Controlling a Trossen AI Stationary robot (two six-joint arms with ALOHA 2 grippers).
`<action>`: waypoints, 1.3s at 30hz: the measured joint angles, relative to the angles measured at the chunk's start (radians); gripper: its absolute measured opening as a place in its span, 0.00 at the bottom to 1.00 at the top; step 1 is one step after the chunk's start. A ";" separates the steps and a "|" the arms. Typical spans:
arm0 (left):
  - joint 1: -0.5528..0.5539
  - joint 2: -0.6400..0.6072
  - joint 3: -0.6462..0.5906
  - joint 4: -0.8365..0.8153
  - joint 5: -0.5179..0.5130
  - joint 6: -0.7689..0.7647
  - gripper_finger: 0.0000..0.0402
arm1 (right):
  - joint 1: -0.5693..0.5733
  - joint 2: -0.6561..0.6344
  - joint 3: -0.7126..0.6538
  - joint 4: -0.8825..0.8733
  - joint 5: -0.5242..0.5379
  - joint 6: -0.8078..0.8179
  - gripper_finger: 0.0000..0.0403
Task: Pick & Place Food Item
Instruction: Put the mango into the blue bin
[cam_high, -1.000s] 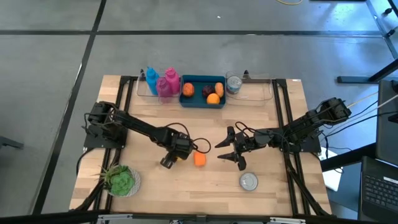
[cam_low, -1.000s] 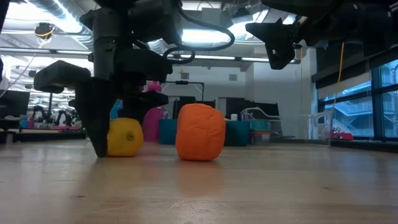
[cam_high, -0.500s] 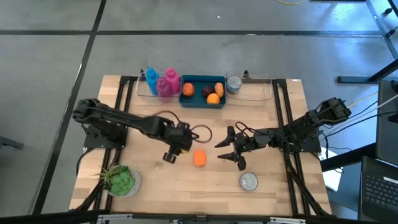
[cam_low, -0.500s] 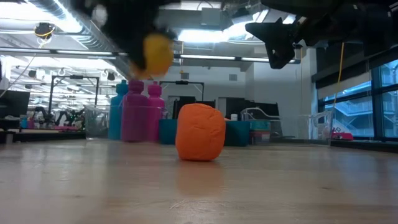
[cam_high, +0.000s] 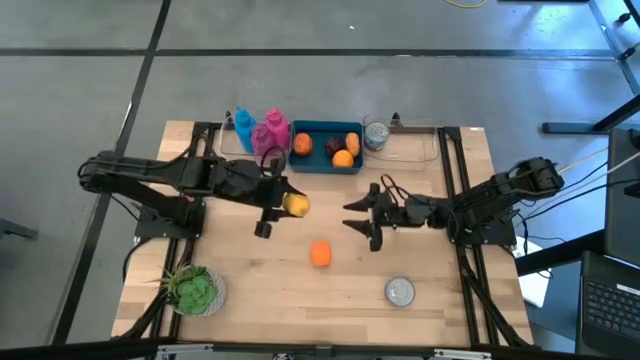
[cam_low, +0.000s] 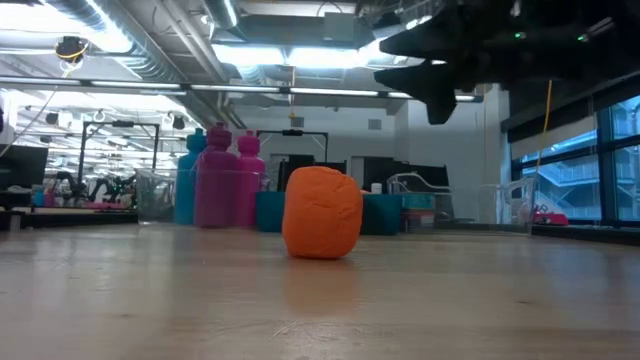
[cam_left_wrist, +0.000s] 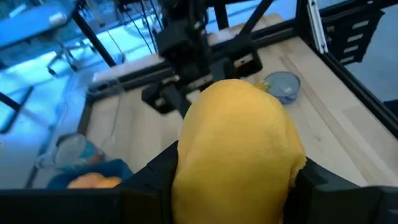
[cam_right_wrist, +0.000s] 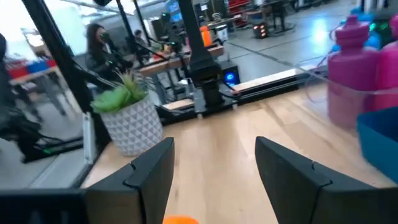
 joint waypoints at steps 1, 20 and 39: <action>0.000 0.000 0.000 0.007 -0.005 0.011 0.42 | -0.018 0.000 0.005 -0.001 -0.032 0.020 0.56; -0.082 0.247 -0.001 0.024 -0.507 0.292 0.42 | -0.192 0.160 0.172 0.037 -0.335 0.189 0.56; -0.071 0.291 -0.003 0.017 -0.683 0.362 0.43 | -0.247 0.284 0.303 0.132 -0.451 0.290 0.56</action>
